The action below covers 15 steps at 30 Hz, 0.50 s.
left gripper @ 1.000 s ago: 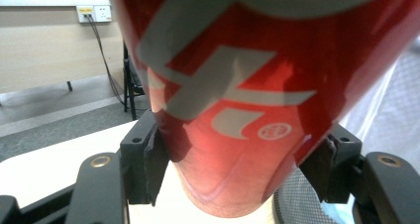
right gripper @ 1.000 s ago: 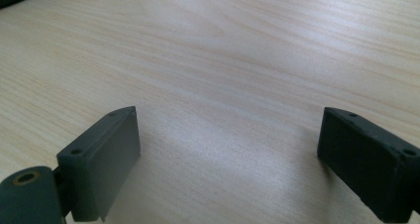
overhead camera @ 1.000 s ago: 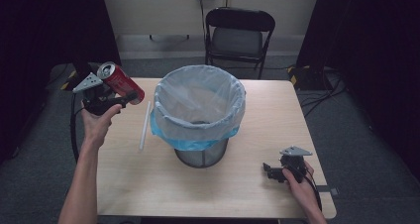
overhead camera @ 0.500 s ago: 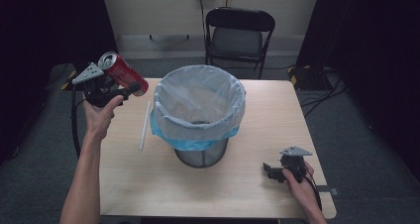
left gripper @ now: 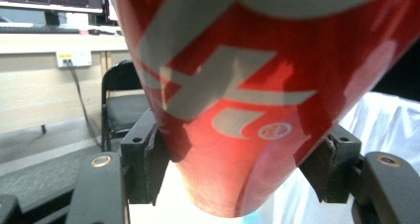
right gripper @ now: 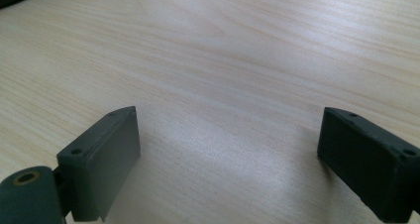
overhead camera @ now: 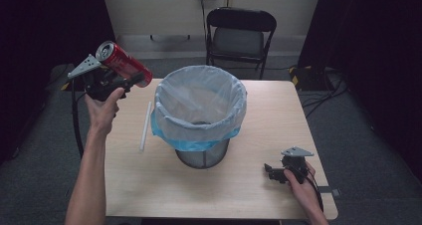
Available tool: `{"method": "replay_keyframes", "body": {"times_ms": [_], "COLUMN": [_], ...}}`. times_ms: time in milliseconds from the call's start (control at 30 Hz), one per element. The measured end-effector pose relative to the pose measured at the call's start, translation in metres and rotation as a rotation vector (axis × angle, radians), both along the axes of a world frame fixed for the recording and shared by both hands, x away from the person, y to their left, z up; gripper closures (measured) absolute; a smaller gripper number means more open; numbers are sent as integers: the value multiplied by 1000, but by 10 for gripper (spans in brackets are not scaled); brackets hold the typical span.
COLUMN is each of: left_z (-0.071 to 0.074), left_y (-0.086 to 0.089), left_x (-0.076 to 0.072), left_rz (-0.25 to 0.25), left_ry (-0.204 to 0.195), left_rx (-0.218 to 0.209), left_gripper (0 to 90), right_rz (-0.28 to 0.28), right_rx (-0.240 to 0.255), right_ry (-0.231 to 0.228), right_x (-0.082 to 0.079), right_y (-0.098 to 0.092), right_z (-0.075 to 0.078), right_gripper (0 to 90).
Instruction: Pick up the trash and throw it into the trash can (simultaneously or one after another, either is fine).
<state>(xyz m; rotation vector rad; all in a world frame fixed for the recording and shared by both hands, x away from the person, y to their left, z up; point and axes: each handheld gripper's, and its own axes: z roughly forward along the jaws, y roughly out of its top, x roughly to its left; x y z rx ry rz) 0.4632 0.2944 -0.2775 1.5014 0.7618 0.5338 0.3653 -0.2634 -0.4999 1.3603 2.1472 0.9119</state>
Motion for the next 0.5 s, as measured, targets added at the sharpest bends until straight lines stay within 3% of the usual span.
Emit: {"method": "replay_keyframes", "body": {"times_ms": [233,500], "left_z": [22,33], "left_y": [-18,-33], "left_x": [-3,-6], "left_rz": [-38,-75], "left_ry": [-41,-58], "left_rx": [1,-6], "left_gripper": [352,351], "right_rz": [0,-1], "right_rx": [0,0], "right_ry": [0,1], "right_x": [0,0], "right_y": [0,0], "right_z": [0,0], "right_gripper": [86,87]}}
